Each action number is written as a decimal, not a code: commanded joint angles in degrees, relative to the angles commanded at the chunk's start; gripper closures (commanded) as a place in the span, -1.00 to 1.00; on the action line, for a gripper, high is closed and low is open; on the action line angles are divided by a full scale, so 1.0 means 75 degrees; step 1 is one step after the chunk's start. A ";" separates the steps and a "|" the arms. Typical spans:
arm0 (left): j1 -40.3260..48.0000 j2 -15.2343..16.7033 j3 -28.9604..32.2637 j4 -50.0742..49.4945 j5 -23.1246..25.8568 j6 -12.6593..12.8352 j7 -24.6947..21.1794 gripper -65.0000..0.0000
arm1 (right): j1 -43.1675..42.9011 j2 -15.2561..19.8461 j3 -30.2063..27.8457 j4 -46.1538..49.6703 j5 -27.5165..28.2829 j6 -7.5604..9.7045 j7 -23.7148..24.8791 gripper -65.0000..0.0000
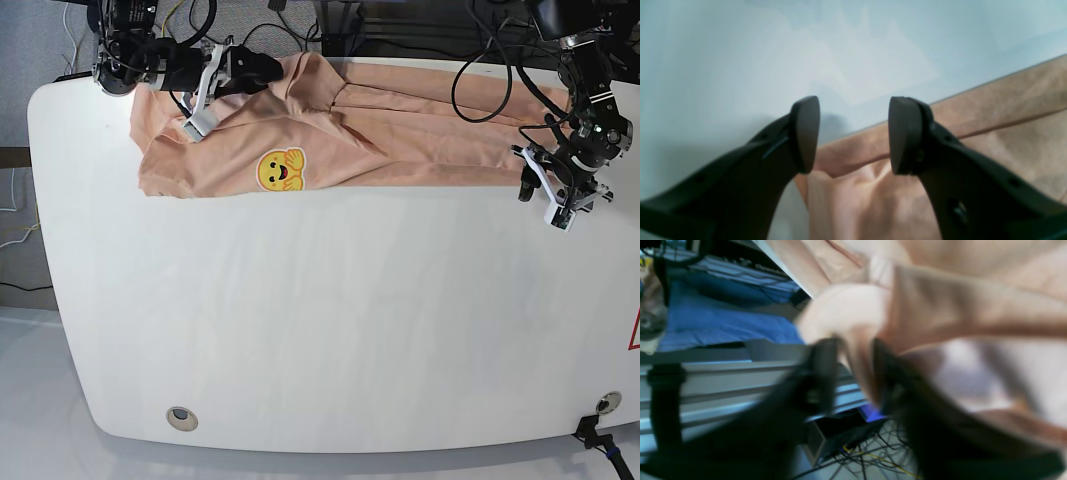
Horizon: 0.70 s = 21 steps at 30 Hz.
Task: Fold the T-shirt properly
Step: 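Grasp the folded shirt's ends with both grippers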
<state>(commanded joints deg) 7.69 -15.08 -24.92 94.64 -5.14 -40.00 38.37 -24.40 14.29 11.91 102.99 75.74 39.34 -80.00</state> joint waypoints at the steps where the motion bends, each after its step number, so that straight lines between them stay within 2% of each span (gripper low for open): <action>1: 0.0000 0.0000 0.0000 0.0000 0.0000 0.0000 0.0000 0.05 | -0.0012 0.0141 -0.0152 0.0000 0.0188 0.0000 0.0000 -0.25; 3: 0.0000 0.0000 0.0000 0.0000 0.0000 0.0000 0.0000 0.05 | -0.0152 0.0328 -0.0340 0.0012 0.0316 0.0000 0.0000 -0.41; 8: 0.0035 0.0000 0.0000 0.0012 0.0000 0.0000 0.0000 0.05 | 0.0047 0.0340 -0.0117 0.0258 0.0152 -0.0012 0.0000 -0.42; 12: 0.0047 0.0000 0.0000 0.0023 0.0000 0.0000 0.0000 0.05 | 0.0703 0.0293 0.0141 0.0258 -0.0715 -0.0012 0.0018 -0.42; 17: 0.0047 0.0000 0.0000 0.0023 0.0000 0.0000 0.0000 0.05 | 0.1278 -0.0012 0.0129 0.0211 -0.1008 0.0000 0.0135 -0.42; 21: 0.0047 0.0000 0.0000 0.0023 0.0000 0.0000 0.0000 0.05 | 0.1477 -0.0223 0.0105 0.0211 -0.2098 0.0023 0.0147 -0.42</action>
<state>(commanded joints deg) 8.04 -15.08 -24.92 94.81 -5.14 -40.00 38.37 -13.32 12.62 12.70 104.57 60.00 39.52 -78.90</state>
